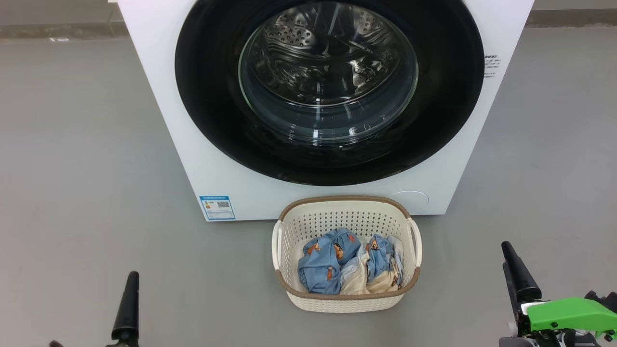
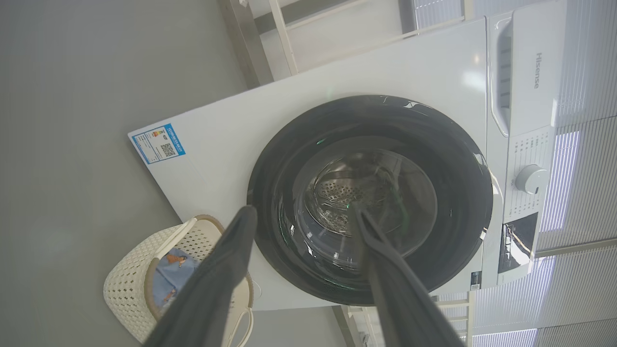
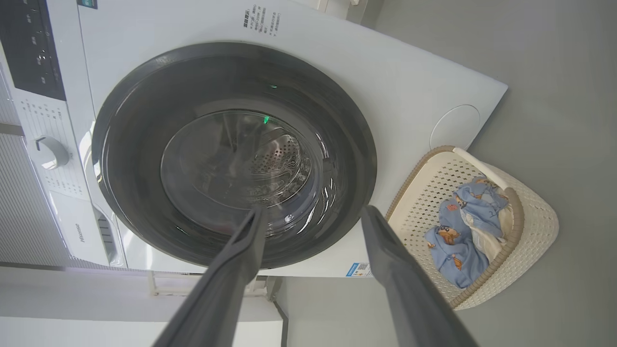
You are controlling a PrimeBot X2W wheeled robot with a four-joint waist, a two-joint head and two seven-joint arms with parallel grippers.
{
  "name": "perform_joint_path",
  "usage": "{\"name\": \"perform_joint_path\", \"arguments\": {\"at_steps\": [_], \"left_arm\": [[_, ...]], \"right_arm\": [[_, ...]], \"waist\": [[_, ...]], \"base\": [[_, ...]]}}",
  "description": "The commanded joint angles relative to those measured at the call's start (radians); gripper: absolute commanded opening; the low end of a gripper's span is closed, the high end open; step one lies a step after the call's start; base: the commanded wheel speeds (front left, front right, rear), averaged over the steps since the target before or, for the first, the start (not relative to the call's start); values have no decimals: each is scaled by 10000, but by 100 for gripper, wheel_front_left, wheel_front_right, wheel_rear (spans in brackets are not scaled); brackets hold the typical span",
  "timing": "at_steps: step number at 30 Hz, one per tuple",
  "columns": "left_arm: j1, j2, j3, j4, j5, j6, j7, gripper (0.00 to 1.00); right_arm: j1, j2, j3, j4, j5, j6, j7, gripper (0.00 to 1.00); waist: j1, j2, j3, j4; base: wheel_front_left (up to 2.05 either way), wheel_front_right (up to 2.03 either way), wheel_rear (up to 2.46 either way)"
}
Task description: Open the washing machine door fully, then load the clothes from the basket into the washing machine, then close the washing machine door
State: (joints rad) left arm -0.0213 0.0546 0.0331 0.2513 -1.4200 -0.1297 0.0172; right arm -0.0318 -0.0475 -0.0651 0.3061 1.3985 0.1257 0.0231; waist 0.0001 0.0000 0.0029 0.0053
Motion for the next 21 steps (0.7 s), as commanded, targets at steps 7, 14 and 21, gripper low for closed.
{"name": "perform_joint_path", "arguments": {"at_steps": [7,14,21], "left_arm": [[-225,332,-30,-443,1063,-3,-284,100],[-200,478,-215,-454,2047,-4,-489,100],[-180,562,-318,-483,3111,-4,-695,100]], "right_arm": [[-517,-320,328,-303,-1172,17,-329,100],[-562,-444,609,-179,-2182,20,-535,100],[-639,-556,843,-43,-3141,23,-743,100]], "waist": [[0,0,-36,10],[0,0,-75,34],[0,0,-94,61]], "base": [[0,0,0],[0,0,0],[0,0,0]]}}
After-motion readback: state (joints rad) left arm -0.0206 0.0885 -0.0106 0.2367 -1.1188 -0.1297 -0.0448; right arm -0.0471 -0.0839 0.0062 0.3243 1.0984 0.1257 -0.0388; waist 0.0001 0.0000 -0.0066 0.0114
